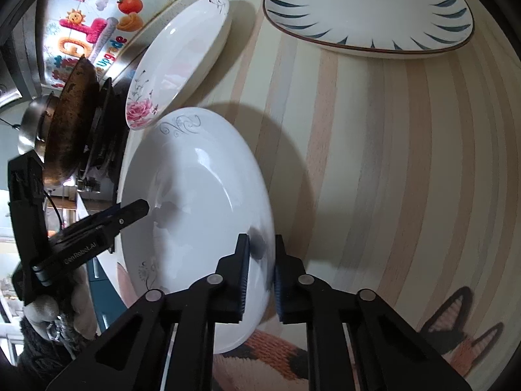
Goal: Organize plates and bowls
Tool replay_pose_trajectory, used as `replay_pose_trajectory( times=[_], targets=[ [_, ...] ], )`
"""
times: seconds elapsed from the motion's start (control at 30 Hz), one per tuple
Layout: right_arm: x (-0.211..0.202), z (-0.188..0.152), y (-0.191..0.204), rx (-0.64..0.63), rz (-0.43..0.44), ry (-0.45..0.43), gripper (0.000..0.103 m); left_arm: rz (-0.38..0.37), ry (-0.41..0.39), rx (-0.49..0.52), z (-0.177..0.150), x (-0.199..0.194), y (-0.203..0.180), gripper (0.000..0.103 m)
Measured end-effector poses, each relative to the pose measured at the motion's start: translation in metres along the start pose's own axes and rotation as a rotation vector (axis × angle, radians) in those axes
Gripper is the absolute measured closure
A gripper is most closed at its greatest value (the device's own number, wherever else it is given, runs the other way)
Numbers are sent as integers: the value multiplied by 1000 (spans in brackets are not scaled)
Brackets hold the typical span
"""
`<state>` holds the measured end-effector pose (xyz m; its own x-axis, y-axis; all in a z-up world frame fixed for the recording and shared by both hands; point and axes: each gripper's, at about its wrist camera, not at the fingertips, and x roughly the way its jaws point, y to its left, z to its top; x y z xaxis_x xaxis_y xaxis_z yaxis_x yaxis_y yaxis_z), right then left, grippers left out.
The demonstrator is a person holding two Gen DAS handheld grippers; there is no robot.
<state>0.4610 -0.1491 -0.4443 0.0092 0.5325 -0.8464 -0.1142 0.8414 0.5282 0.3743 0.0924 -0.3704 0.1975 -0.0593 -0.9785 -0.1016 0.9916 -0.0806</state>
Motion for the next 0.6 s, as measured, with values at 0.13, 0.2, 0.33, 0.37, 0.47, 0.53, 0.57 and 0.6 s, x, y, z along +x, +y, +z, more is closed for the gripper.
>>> replay_pose_trajectory(
  times=[0.13,0.2,0.33,0.37,0.47,0.53,0.57,0.6],
  targets=[
    [-1,0,-2,5,-3,7,89,13,-10,-16,-7,-7,0,64],
    [-6,-4,-6,11,1,12,89,13,-11,-16,-10,-9,0,64],
    [-19,-11,-11,27,1,9,89,4,-12,-4,-17,-21,-8,64],
    [-23,-13,-14,33,1,9,89,4,-12,4,-19,-25,-11,64],
    [-39,-21,-23,53,-2,5,89,-5,-11,27,-26,-37,-23,64],
    [-49,-29,-29,65,-4,5,89,-11,-8,44,-25,-41,-31,64],
    [-56,-33,-33,74,-6,2,89,-19,-6,53,-28,-45,-36,64],
    [-62,-38,-37,84,-8,-1,89,-26,-3,58,-27,-45,-44,64]
  ],
)
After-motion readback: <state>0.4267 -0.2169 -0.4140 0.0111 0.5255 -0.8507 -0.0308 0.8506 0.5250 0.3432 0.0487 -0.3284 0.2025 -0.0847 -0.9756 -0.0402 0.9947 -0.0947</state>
